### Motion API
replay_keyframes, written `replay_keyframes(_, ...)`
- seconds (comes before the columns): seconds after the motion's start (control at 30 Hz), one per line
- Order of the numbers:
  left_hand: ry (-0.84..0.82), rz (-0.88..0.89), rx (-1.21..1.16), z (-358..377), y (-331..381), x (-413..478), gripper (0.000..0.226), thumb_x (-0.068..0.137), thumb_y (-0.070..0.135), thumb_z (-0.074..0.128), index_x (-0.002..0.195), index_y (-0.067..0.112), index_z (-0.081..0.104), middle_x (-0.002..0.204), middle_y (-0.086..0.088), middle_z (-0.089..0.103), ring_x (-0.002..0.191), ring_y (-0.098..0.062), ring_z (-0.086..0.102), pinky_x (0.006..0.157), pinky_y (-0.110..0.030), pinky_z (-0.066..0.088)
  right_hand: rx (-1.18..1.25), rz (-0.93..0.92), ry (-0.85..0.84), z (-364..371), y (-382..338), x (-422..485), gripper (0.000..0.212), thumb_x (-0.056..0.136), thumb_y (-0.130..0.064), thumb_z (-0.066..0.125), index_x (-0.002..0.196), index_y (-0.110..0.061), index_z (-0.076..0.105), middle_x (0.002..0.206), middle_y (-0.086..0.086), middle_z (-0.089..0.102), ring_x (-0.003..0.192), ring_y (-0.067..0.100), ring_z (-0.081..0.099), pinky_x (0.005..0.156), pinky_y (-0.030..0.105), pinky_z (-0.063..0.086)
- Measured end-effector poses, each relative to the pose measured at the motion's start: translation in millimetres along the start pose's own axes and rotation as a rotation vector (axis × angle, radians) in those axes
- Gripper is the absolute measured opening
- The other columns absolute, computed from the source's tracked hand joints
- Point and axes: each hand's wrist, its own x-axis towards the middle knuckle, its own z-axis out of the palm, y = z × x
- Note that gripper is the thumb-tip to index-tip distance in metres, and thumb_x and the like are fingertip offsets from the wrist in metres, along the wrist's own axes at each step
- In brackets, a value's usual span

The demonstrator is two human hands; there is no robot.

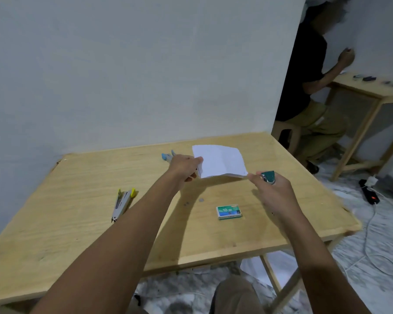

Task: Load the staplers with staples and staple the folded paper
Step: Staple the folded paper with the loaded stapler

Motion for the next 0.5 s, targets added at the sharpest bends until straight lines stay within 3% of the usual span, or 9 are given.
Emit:
replay_keyframes(0.1,0.057,-0.015,0.085,27.6,2.9,29.7,0.043,0.091,0.021,0.065,0.057,0.016,0.039,0.059,-0.005,0.041,0.051,-0.019,0.039,0.049,-0.025,0.029,-0.073,0.005,-0.059,-7.2,-0.2,12.3,0.038,0.089,-0.031,0.066,0.113,-0.001,0.063,0.085,0.016,0.059,0.078,0.028,0.059,0.075,0.034,0.047)
replay_keyframes(0.17,0.137,0.023,0.26,42.5,3.4,41.2,0.035,0.092,0.026,0.062,0.062,0.013,0.047,0.065,-0.005,0.046,0.061,-0.023,0.047,0.051,-0.027,0.031,-0.144,0.018,-0.104,-9.2,-2.5,20.9,0.034,0.091,-0.026,0.061,0.108,0.003,0.059,0.073,0.008,0.047,0.066,0.023,0.045,0.062,0.032,0.037)
replay_keyframes(0.2,0.166,0.057,0.393,49.0,2.3,44.3,0.026,0.092,0.032,0.061,0.08,0.01,0.058,0.082,-0.008,0.055,0.079,-0.029,0.055,0.06,-0.029,0.04,-0.172,0.037,-0.123,-9.1,-4.0,25.7,0.029,0.09,-0.025,0.058,0.103,0.0,0.058,0.069,0.004,0.043,0.064,0.02,0.04,0.06,0.032,0.032)
replay_keyframes(0.23,0.197,0.096,0.534,53.8,0.2,45.8,0.037,0.091,0.04,0.062,0.11,0.008,0.059,0.109,-0.012,0.057,0.103,-0.033,0.055,0.076,-0.034,0.047,-0.181,0.061,-0.139,-9.5,-5.7,30.0,0.024,0.09,-0.025,0.056,0.099,-0.004,0.059,0.066,0.001,0.041,0.063,0.02,0.039,0.059,0.032,0.031)
replay_keyframes(0.27,0.212,0.158,0.653,57.6,-3.5,46.7,0.06,0.089,0.047,0.063,0.135,0.011,0.048,0.132,-0.013,0.047,0.123,-0.034,0.046,0.091,-0.04,0.045,-0.18,0.085,-0.147,-9.3,-6.9,33.4,0.019,0.089,-0.025,0.055,0.095,-0.008,0.059,0.064,0.001,0.042,0.062,0.02,0.039,0.059,0.033,0.032)
replay_keyframes(0.3,0.196,0.243,0.7,60.6,-6.2,45.1,0.073,0.087,0.051,0.063,0.146,0.017,0.038,0.144,-0.011,0.038,0.132,-0.032,0.039,0.1,-0.043,0.042,-0.166,0.105,-0.156,-9.3,-7.5,37.1,0.014,0.088,-0.025,0.053,0.09,-0.012,0.058,0.063,0.001,0.044,0.062,0.02,0.04,0.06,0.034,0.033)
replay_keyframes(0.4,0.06,0.45,0.83,68.4,-14.3,38.5,0.064,0.083,0.06,0.061,0.138,0.029,0.051,0.142,-0.001,0.047,0.13,-0.024,0.045,0.102,-0.043,0.042,-0.111,0.126,-0.186,-9.9,-5.5,46.5,0.011,0.09,-0.02,0.05,0.08,-0.017,0.054,0.066,0.004,0.048,0.058,0.02,0.041,0.059,0.034,0.034)
replay_keyframes(0.5,-0.015,0.442,0.907,70.7,-22.5,46.5,0.058,0.081,0.067,0.059,0.125,0.03,0.063,0.132,0.004,0.055,0.12,-0.018,0.053,0.095,-0.038,0.047,-0.149,0.082,-0.217,-8.7,-2.7,49.2,0.011,0.096,-0.021,0.049,0.09,-0.017,0.058,0.076,0.006,0.059,0.06,0.02,0.05,0.057,0.032,0.04)
